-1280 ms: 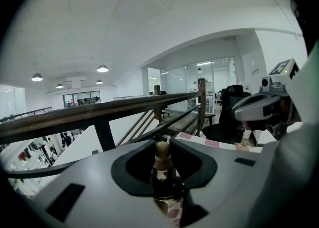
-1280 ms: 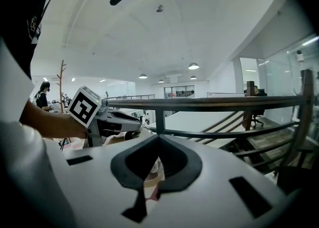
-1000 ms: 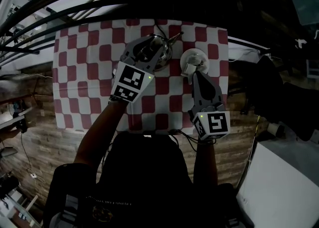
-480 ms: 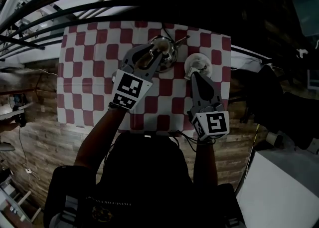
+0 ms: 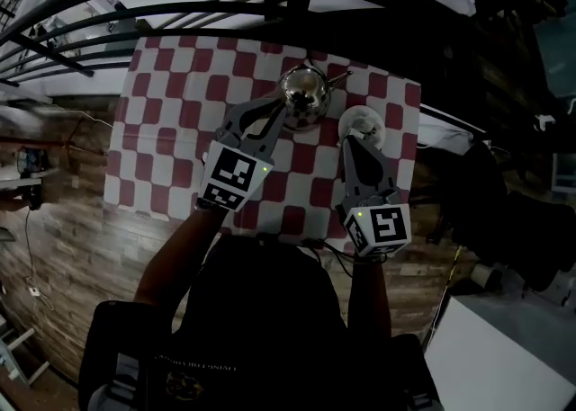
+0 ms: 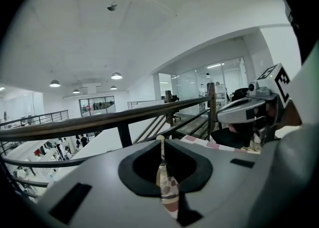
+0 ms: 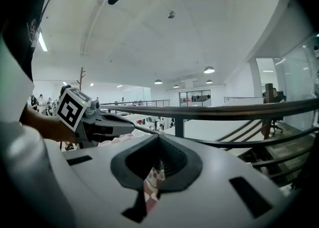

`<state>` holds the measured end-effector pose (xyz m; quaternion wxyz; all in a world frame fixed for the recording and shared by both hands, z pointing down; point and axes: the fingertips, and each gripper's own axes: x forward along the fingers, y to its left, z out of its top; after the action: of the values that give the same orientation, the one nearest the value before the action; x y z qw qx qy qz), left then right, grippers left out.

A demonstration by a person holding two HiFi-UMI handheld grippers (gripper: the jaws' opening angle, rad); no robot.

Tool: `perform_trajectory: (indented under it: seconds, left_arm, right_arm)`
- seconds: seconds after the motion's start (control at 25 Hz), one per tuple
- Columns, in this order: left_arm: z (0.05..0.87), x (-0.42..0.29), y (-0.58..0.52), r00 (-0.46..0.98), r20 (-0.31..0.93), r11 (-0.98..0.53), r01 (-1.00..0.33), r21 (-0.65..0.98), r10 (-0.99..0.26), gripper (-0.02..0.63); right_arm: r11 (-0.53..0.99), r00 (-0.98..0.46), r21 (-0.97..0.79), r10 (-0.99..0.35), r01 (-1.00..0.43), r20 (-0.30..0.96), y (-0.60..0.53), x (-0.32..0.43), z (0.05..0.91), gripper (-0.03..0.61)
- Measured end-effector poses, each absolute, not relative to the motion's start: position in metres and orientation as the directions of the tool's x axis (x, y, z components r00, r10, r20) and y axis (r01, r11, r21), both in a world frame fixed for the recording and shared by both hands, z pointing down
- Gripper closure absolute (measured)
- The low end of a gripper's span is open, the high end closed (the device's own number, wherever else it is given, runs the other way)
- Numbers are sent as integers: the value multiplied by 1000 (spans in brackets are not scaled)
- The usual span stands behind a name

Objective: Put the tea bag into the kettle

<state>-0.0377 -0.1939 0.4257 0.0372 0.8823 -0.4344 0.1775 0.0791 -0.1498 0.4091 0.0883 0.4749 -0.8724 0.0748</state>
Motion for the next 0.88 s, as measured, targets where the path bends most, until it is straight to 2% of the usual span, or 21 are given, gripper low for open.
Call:
perform_trajectory:
  seconds: [0.12, 0.48, 0.88]
  left_arm:
    - [421, -43, -178, 542, 342, -601, -794, -94, -768, 607]
    - [426, -55, -103, 524, 374, -585, -809, -63, -765, 607]
    - [453, -69, -30, 488, 437, -557, -830, -35, -755, 607]
  right_arm:
    - [562, -560, -59, -798, -825, 223, -142, 75, 409, 566]
    - [637, -638, -79, -742, -767, 204, -107, 58, 405, 566]
    - [691, -684, -77, -682, -719, 258, -66, 41, 421, 566]
